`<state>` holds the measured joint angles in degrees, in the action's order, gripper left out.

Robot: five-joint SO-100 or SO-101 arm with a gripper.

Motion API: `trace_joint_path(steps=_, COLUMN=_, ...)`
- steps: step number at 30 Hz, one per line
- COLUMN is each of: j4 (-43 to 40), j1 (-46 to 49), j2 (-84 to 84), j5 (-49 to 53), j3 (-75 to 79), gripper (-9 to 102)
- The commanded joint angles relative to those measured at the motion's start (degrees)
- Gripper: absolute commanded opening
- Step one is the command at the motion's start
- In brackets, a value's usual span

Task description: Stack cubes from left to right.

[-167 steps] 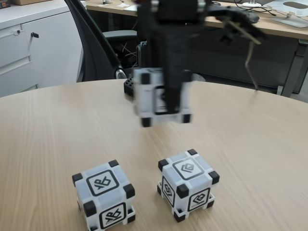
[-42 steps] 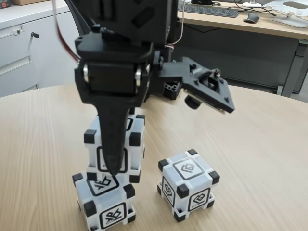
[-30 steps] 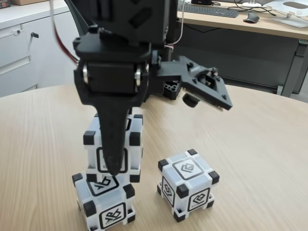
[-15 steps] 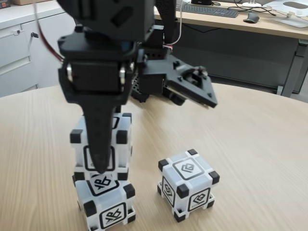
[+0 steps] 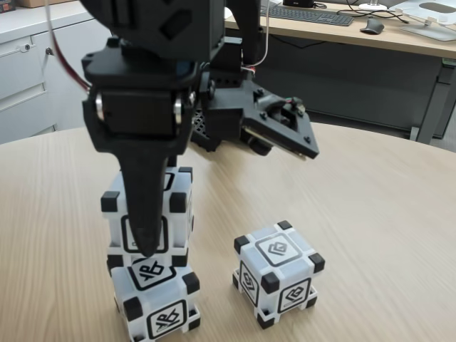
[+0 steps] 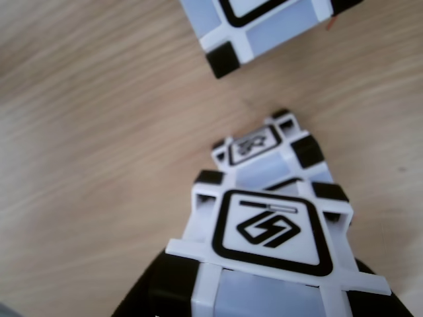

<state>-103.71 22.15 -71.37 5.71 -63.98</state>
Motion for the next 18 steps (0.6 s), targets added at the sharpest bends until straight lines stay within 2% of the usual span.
trace_joint_path(steps=1, j4=0.3, j1=0.5, j2=-0.7, j5=0.1, j3=1.4, gripper=0)
trace_joint_path(steps=18, j4=0.3, j1=0.5, j2=-0.4, j5=0.9, j3=8.2, gripper=0)
